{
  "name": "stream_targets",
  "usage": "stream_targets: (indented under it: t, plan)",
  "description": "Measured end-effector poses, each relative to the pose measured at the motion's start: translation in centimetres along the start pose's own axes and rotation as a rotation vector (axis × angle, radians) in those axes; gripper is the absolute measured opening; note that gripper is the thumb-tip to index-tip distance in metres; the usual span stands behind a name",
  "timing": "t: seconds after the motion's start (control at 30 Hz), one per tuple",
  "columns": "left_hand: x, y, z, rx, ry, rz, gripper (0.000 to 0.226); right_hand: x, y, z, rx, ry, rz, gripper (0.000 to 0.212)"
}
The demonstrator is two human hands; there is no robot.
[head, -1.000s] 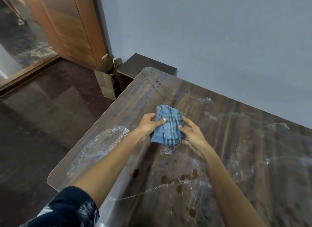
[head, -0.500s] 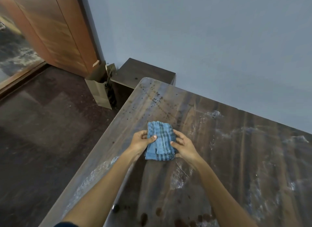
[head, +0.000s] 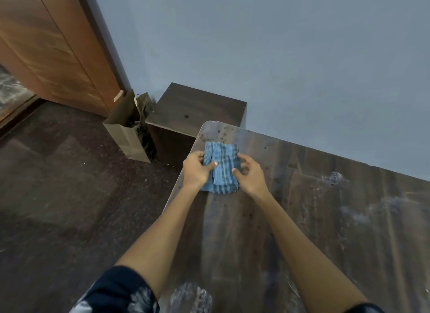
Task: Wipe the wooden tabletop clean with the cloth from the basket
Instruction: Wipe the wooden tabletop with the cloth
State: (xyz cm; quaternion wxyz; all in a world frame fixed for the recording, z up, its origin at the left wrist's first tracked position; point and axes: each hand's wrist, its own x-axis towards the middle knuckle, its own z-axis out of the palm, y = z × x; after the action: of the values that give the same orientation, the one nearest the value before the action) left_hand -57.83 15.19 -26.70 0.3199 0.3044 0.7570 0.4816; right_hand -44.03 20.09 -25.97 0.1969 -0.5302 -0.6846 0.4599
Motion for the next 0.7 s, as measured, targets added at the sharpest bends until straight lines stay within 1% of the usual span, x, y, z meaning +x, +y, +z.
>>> stream_targets:
  t: [0.13, 0.17, 0.23, 0.27, 0.3, 0.33, 0.4, 0.47, 0.53, 0.57, 0.7]
  plan:
    - [3.4, 0.0, 0.3, 0.124, 0.031, 0.068, 0.037, 2.4, -0.6, 1.6, -0.075, 0.118, -0.034, 0.044]
    - [4.0, 0.0, 0.4, 0.150, 0.044, 0.088, 0.040, 2.7, -0.6, 2.1, -0.158, 0.176, -0.045, 0.043]
    - [4.9, 0.1, 0.3, 0.203, 0.081, 0.161, 0.041, 3.3, -0.8, 3.1, -0.463, 0.316, -0.041, 0.044]
    - [5.2, -0.2, 0.2, 0.225, 0.101, 0.203, 0.037, 3.5, -1.1, 3.6, -0.591, 0.362, -0.050, 0.046]
    - [5.2, -0.3, 0.0, 0.231, 0.124, 0.241, 0.030, 3.8, -1.5, 4.1, -0.665, 0.373, -0.082, 0.048]
    - [5.1, -0.5, -0.1, 0.217, 0.145, 0.261, 0.024, 4.1, -1.9, 4.8, -0.708, 0.350, -0.128, 0.050]
    - [4.5, -1.1, -0.2, 0.163, 0.182, 0.287, 0.027, 4.9, -2.4, 6.6, -0.764, 0.237, -0.179, 0.055]
    - [3.9, -1.7, -0.2, 0.104, 0.186, 0.296, 0.031, 5.8, -2.7, 8.3, -0.805, 0.139, -0.139, 0.058]
    - [3.8, -2.4, -0.3, 0.040, 0.203, 0.266, 0.033, 7.0, -3.0, 9.3, -0.824, 0.130, -0.110, 0.057]
    - [3.9, -2.5, -0.4, 0.003, 0.217, 0.237, 0.034, 7.6, -3.4, 9.7, -0.832, 0.124, -0.127, 0.057]
    - [3.8, -2.5, -0.4, -0.114, 0.242, 0.181, 0.037, 9.0, -3.6, 9.4, -0.870, 0.015, -0.310, 0.054]
